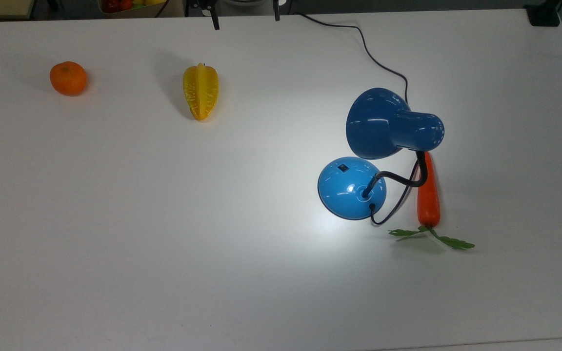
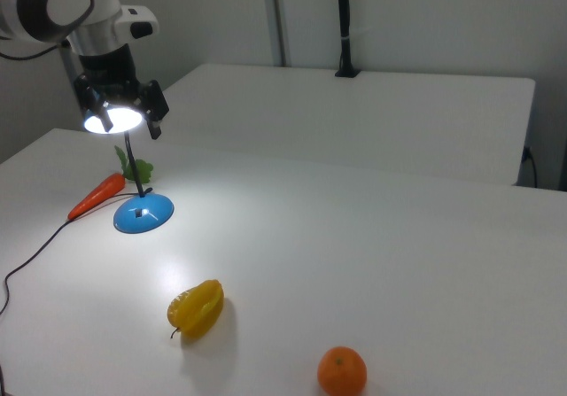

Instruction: Turn off lamp

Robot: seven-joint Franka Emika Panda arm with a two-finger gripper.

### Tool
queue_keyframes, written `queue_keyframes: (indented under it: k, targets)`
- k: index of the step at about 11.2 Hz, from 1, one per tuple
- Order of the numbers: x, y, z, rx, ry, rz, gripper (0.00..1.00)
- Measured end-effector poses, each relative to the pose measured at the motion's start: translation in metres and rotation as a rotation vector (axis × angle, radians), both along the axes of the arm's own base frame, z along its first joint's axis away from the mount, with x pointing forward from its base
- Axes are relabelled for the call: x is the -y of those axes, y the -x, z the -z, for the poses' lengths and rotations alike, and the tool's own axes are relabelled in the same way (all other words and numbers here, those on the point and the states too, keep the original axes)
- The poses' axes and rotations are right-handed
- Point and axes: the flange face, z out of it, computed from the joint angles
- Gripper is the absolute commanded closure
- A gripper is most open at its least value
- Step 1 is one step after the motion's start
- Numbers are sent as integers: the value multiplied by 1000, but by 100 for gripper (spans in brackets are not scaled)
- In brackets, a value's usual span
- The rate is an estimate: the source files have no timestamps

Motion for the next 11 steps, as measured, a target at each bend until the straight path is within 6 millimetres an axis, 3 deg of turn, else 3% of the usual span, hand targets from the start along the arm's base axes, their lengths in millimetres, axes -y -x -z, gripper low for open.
queue_keyframes:
  k: [8, 10, 11]
  targets:
    - [-1, 0, 3, -6, 1, -3, 1]
    - [-1, 0, 3, -5, 1, -7, 17]
    - [-2, 0, 3, -6, 2, -11, 33]
